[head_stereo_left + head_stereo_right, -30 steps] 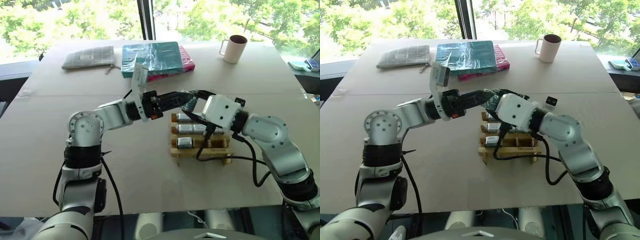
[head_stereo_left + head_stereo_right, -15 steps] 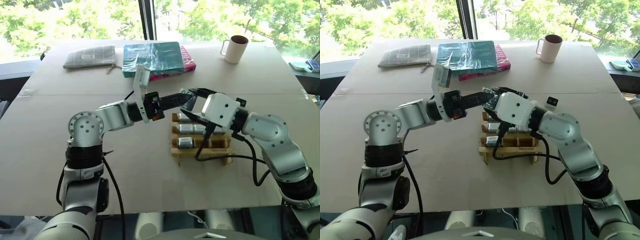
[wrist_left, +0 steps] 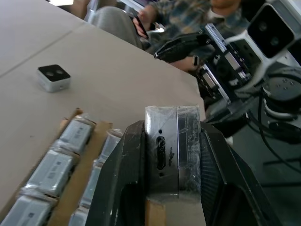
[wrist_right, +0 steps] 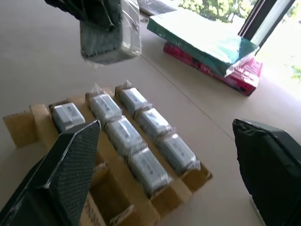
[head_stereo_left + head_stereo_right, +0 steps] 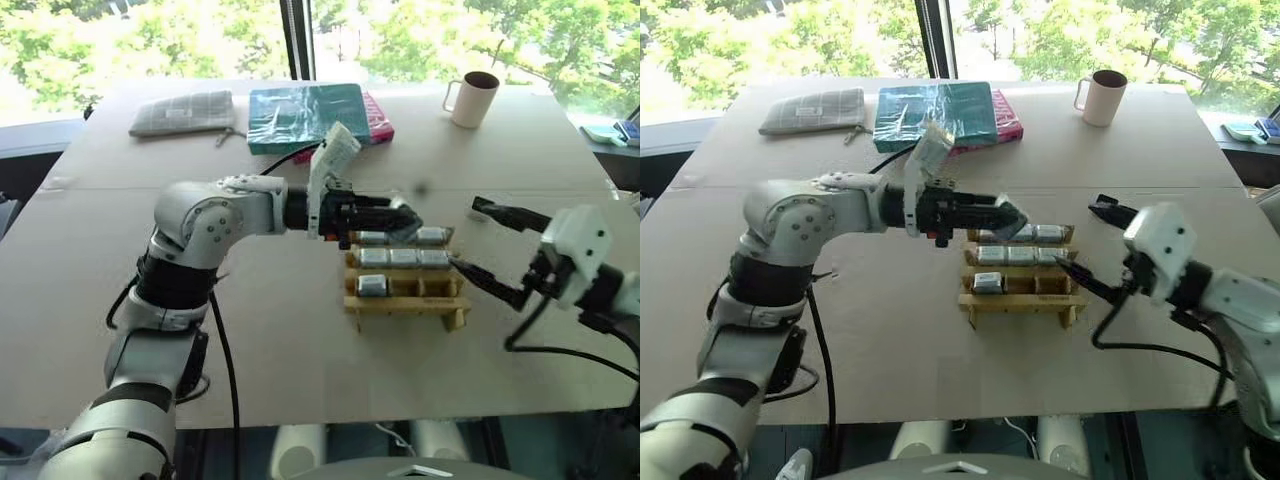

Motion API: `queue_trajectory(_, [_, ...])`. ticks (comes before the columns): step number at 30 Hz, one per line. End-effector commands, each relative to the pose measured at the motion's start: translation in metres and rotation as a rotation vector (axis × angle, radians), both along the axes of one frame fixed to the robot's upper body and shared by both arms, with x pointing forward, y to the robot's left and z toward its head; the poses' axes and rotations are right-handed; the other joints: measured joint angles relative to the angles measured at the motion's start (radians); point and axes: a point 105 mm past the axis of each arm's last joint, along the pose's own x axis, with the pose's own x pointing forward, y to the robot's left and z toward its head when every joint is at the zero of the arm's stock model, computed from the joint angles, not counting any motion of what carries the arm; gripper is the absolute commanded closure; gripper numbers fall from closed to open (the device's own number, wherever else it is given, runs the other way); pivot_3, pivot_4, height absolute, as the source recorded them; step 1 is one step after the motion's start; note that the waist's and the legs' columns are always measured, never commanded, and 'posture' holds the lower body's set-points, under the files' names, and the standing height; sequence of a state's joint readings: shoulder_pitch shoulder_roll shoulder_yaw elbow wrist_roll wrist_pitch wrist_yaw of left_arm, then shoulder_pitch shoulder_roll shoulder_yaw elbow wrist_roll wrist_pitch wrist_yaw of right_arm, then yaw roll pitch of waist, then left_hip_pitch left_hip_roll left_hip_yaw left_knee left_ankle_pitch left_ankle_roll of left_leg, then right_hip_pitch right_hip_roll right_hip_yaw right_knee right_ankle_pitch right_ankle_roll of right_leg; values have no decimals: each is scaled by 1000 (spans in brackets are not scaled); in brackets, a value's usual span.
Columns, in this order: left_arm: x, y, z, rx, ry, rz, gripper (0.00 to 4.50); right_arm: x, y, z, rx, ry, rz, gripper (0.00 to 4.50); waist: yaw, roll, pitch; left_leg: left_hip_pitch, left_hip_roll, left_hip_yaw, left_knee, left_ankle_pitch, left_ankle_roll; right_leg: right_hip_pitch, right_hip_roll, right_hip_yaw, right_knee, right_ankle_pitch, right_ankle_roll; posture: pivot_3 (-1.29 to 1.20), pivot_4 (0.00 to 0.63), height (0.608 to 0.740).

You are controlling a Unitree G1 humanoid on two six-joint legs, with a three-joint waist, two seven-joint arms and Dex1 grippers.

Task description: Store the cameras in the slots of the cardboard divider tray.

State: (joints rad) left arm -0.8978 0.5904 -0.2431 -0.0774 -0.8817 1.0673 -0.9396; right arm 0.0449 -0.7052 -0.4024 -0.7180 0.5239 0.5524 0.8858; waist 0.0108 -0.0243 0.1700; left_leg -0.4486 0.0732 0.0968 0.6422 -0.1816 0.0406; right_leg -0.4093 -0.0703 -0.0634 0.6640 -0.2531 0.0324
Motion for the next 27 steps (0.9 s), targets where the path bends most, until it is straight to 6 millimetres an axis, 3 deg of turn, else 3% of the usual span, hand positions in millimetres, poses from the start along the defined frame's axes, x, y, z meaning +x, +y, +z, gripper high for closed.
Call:
queue_trajectory(1, [-7,0,-14,128,4,-115,3665,-16,-7,0,-62,-5,15,33,1,0,0,0,0,0,0,0,0,0,0,0,0,0,0,0,150,740])
queue_trajectory(9, [1,-11,-38,252,-26,-178,3665,-25,-6,-9,-83,15,11,33,9,0,0,-2,-1,-4,2,0,0,0,0,0,0,-2,3,0,150,740])
queue_trajectory(21, [10,-40,-38,251,-91,-239,3665,-44,-17,-14,-115,27,41,33,10,0,0,-5,-1,-7,6,-1,2,0,0,-2,0,-2,4,0,150,740])
queue_trajectory(27, [10,-38,-53,327,-143,-259,3665,-42,-18,-15,-116,19,29,33,6,0,0,-5,-1,-7,6,-1,2,0,0,-2,0,-2,4,0,150,740])
